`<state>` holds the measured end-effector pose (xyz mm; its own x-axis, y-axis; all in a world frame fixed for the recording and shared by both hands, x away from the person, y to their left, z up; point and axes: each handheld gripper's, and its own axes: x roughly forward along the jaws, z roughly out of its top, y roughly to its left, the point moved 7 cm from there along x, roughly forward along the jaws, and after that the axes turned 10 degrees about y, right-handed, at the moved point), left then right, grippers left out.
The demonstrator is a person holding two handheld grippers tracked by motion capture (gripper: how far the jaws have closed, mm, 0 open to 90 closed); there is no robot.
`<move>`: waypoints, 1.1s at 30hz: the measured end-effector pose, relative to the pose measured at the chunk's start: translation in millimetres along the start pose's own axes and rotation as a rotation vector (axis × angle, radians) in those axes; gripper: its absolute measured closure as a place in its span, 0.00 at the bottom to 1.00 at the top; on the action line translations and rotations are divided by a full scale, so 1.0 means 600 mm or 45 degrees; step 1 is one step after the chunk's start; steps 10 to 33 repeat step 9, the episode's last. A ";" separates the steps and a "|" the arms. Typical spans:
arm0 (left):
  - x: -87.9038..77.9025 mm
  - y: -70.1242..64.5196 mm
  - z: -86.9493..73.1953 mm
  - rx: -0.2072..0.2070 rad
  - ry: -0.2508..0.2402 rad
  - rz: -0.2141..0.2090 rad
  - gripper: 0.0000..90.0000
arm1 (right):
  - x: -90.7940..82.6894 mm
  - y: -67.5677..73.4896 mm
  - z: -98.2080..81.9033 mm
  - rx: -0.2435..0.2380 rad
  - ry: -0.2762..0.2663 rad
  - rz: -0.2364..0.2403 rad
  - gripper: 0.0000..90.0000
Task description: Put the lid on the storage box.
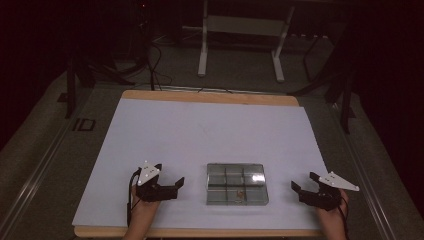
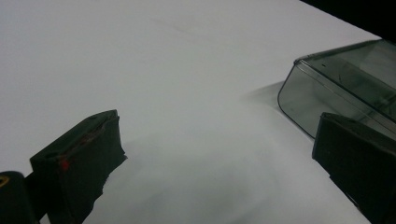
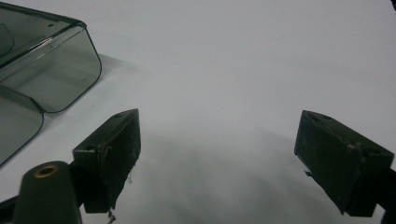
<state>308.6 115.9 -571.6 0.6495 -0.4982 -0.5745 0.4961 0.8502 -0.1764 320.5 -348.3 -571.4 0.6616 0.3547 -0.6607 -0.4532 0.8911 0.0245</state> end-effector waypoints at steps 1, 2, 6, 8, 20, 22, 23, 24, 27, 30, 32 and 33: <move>-0.001 0.000 0.000 0.000 -0.007 0.005 0.02 | 0.000 0.000 0.000 0.000 -0.001 0.000 0.16; -0.002 0.000 0.000 0.001 -0.012 0.011 0.02 | 0.000 -0.001 0.000 0.001 -0.003 -0.004 0.16; -0.002 -0.002 0.000 0.018 -0.015 0.028 0.02 | -0.001 -0.002 0.000 0.013 -0.007 -0.009 0.16; -0.002 -0.002 0.000 0.024 -0.014 0.033 0.02 | -0.001 -0.002 0.000 0.013 -0.013 -0.007 0.16; -0.002 -0.002 0.000 0.024 -0.014 0.033 0.02 | -0.001 -0.002 0.000 0.013 -0.013 -0.007 0.16; -0.002 -0.002 0.000 0.024 -0.014 0.033 0.02 | -0.001 -0.002 0.000 0.013 -0.013 -0.007 0.16; -0.002 -0.002 0.000 0.024 -0.014 0.033 0.02 | -0.001 -0.002 0.000 0.013 -0.013 -0.007 0.16; -0.002 -0.002 0.000 0.024 -0.014 0.033 0.02 | -0.001 -0.002 0.000 0.013 -0.013 -0.007 0.16; -0.002 -0.002 0.000 0.024 -0.014 0.033 0.02 | -0.001 -0.002 0.000 0.013 -0.013 -0.007 0.16; -0.002 -0.002 0.000 0.024 -0.014 0.033 0.02 | -0.001 -0.002 0.000 0.013 -0.013 -0.007 0.16; -0.002 -0.002 0.000 0.024 -0.014 0.033 0.02 | -0.001 -0.002 0.000 0.013 -0.013 -0.007 0.16; -0.002 -0.002 0.000 0.024 -0.014 0.033 0.02 | -0.001 -0.002 0.000 0.013 -0.013 -0.007 0.16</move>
